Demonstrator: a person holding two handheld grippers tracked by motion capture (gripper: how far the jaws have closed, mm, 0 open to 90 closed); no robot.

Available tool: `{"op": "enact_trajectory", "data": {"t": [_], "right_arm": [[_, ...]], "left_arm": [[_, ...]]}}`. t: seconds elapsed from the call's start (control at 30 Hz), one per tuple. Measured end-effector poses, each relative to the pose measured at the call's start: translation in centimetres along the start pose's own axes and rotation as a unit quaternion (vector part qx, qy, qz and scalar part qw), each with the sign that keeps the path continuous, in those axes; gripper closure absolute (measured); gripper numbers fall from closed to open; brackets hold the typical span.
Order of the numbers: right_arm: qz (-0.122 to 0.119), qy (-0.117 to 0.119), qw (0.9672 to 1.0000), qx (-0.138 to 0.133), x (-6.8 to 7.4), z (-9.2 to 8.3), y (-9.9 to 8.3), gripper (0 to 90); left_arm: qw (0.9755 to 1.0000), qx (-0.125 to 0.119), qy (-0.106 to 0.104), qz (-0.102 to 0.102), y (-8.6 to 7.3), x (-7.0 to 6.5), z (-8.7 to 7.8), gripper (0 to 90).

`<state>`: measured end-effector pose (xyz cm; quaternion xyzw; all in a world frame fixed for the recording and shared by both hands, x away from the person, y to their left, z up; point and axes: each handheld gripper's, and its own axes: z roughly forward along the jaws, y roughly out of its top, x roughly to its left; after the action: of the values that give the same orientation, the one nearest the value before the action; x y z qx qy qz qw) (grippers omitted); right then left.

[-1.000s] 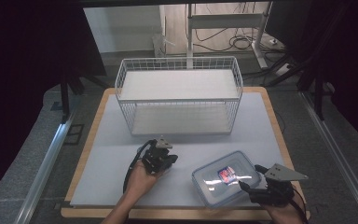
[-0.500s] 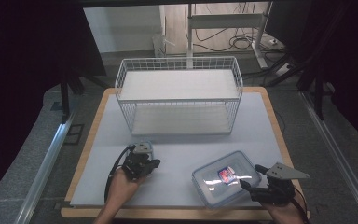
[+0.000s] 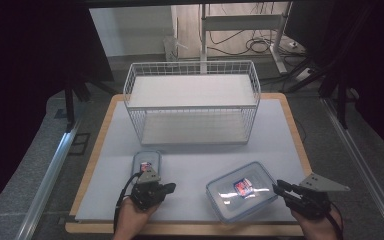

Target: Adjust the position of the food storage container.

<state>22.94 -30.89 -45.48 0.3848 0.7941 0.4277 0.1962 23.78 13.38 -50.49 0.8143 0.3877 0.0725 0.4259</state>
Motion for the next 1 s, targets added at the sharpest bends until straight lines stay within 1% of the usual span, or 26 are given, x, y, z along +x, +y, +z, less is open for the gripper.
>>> {"op": "enact_trajectory", "data": {"t": [0.03,0.1,0.17,0.2,0.23,0.3,0.33,0.4,0.43,0.47,0.53,0.57,0.6,0.63,0.67,0.7,0.73,0.77,0.8,0.83,0.87,0.93,1.0], "right_arm": [[-0.001,-0.006,1.0000,0.003,-0.2,-0.2,-0.1,81.2],[0.000,-0.029,0.9994,0.018,-0.7,-0.3,-0.3,86.7],[0.003,-0.047,0.9982,0.038,-1.1,-0.3,-0.6,89.4],[0.006,-0.053,0.9973,0.049,-1.4,-0.3,-0.8,89.9],[0.010,-0.054,0.9966,0.060,-1.6,-0.1,-1.1,90.0],[0.022,-0.045,0.9954,0.081,-1.8,0.4,-1.6,90.0],[0.022,-0.045,0.9954,0.081,-1.8,0.4,-1.6,90.0],[0.021,-0.033,0.9940,0.102,-1.5,1.0,-1.9,90.0],[0.015,-0.040,0.9929,0.111,-1.3,1.2,-2.0,90.0],[0.013,-0.038,0.9918,0.121,-1.2,1.3,-2.1,90.0],[0.013,-0.035,0.9915,0.124,-1.2,1.3,-2.1,90.0],[0.012,-0.021,0.9908,0.134,-0.8,1.7,-2.5,90.0],[0.009,-0.017,0.9903,0.137,-0.7,1.8,-2.6,90.0],[0.011,-0.007,0.9901,0.140,-0.5,1.9,-2.7,90.0],[0.014,0.010,0.9909,0.133,-0.3,2.1,-2.6,90.0],[0.018,0.024,0.9907,0.132,0.0,2.3,-2.5,90.0],[0.018,0.024,0.9907,0.132,0.0,2.3,-2.5,90.0],[0.003,0.029,0.9896,0.141,0.8,3.0,-2.3,90.0],[0.003,0.029,0.9896,0.141,0.8,3.0,-2.3,90.0],[0.002,0.038,0.9891,0.142,1.0,3.3,-2.3,90.0],[-0.003,0.065,0.9873,0.145,1.8,4.1,-2.4,90.0],[-0.009,0.076,0.9863,0.146,2.6,4.4,-2.3,89.8],[-0.022,0.092,0.9848,0.146,3.5,4.9,-2.2,89.8]], "left_arm": [[1.0000,0.000,-0.003,0.006,0.0,-0.4,0.2,88.3],[0.9998,-0.002,-0.013,0.012,-0.2,-1.1,0.4,88.1],[0.9997,-0.001,-0.021,0.013,-0.4,-1.6,0.6,87.8],[0.9997,-0.001,-0.021,0.013,-0.4,-1.6,0.6,87.7],[0.9995,-0.003,-0.029,0.014,-0.7,-2.0,0.6,87.5],[0.9993,-0.004,-0.034,0.017,-0.8,-2.4,0.6,87.3],[0.9993,-0.004,-0.034,0.017,-0.8,-2.4,0.6,87.1],[0.9990,-0.004,-0.041,0.018,-1.0,-2.9,0.6,87.0],[0.9989,-0.003,-0.043,0.019,-1.1,-3.0,0.7,86.9],[0.9986,-0.001,-0.048,0.022,-1.2,-3.3,0.7,86.7],[0.9985,0.000,-0.050,0.024,-1.2,-3.5,0.8,86.7],[0.9983,0.001,-0.053,0.027,-1.3,-3.8,0.8,86.6],[0.9981,0.002,-0.055,0.027,-1.3,-3.9,0.8,86.6],[0.9980,0.002,-0.057,0.027,-1.4,-4.0,0.9,86.4],[0.9979,0.003,-0.059,0.027,-1.4,-4.1,0.9,86.4],[0.9978,0.004,-0.061,0.027,-1.5,-4.3,0.9,86.3],[0.9978,0.004,-0.061,0.027,-1.5,-4.3,0.9,86.3],[0.9977,0.007,-0.062,0.027,-1.7,-4.4,0.9,86.1],[0.9977,0.008,-0.062,0.028,-1.7,-4.5,0.9,86.1],[0.9976,0.010,-0.061,0.029,-1.8,-4.6,0.9,86.0],[0.9977,0.011,-0.059,0.031,-1.8,-4.5,0.9,85.6],[0.9978,0.009,-0.059,0.027,-1.8,-4.4,0.8,85.5],[0.9979,0.009,-0.059,0.024,-1.8,-4.2,0.8,85.3]]}}
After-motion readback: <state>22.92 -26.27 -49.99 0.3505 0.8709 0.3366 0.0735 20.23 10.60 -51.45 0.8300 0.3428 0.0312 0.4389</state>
